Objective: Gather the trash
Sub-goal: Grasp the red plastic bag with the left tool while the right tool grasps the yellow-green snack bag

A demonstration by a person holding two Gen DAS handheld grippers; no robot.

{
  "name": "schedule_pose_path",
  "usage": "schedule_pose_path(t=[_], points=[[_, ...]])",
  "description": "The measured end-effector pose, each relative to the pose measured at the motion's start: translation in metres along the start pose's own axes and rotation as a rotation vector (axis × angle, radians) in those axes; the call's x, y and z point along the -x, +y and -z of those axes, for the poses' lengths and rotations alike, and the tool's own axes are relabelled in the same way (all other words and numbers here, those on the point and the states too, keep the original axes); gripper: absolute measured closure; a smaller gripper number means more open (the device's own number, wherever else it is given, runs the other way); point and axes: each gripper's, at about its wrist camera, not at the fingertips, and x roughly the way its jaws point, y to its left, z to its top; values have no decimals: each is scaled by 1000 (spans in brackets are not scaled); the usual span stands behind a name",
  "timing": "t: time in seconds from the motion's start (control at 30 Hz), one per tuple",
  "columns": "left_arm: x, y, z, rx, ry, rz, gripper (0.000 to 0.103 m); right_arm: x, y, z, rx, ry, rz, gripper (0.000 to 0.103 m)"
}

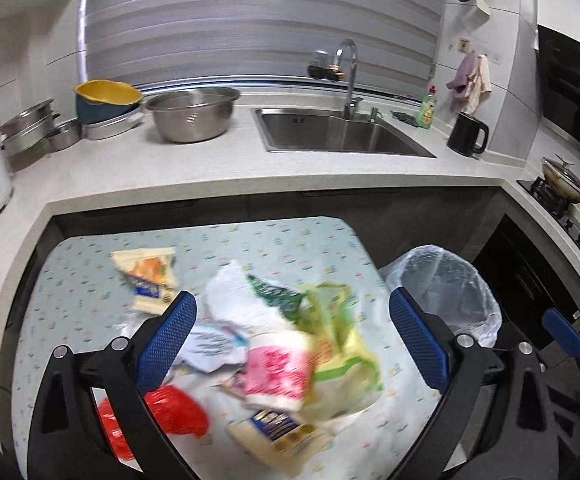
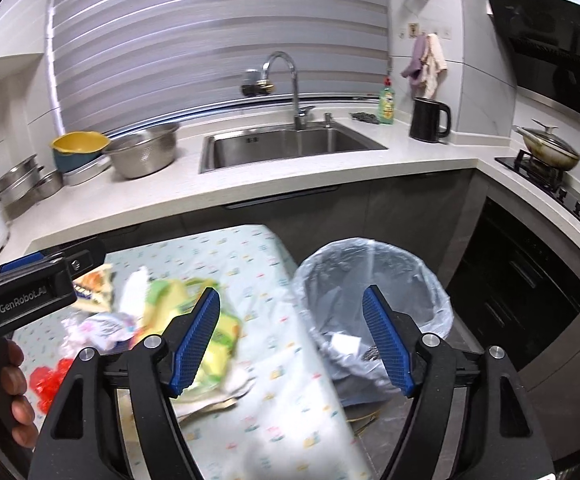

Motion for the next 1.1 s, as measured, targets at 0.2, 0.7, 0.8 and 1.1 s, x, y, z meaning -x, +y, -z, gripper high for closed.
schedule_pose_path(t=[0.2,0.7,0.8,1.1], points=[[14,54,24,32,44,-54,10,3,32,20,11,50,-37,32],[11,148,105,161,179,-127,8,-19,90,56,71,127,-77,31],[4,156,117,176,206,-135,8,-31,92,57,64,136,-77,27],[-30,164,134,196,288,-129,8,-71,104,59,63,174,-63,27]])
